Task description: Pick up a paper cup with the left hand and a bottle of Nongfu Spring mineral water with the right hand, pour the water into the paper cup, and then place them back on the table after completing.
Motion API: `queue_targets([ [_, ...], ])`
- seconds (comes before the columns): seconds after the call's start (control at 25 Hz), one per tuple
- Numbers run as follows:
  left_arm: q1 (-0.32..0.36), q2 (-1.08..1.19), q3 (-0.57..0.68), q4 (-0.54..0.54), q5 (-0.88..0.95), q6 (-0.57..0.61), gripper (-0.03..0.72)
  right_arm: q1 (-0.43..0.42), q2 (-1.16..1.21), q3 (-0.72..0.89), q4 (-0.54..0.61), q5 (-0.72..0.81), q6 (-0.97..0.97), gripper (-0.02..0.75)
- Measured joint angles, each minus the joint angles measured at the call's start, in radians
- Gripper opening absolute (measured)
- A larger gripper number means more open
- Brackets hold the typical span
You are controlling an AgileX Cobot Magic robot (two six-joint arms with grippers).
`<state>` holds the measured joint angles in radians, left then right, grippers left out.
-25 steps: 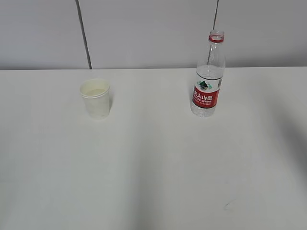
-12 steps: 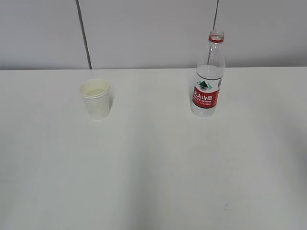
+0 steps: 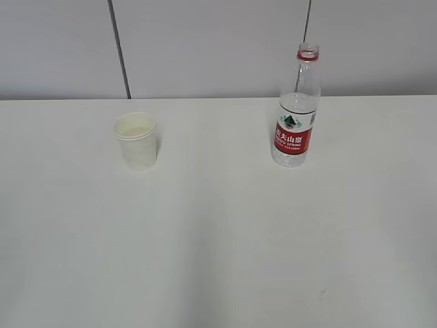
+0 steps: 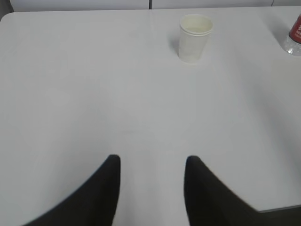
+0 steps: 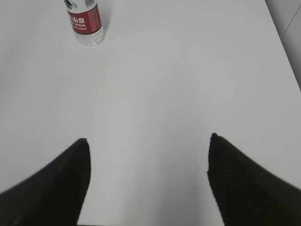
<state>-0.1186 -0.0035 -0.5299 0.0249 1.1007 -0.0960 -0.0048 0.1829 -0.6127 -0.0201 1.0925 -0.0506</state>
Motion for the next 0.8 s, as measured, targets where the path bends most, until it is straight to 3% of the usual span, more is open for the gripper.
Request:
queue_targets([
  [0.28,0.0,0.0,0.0,0.0,0.0,0.0,0.29,0.0,-0.186,0.089,0.0,0.003,-0.053,0.573],
  [0.8,0.0,0.0,0.0,0.0,0.0,0.0,0.29,0.0,-0.201,0.114,-0.001,0.048,-0.055,0.573],
])
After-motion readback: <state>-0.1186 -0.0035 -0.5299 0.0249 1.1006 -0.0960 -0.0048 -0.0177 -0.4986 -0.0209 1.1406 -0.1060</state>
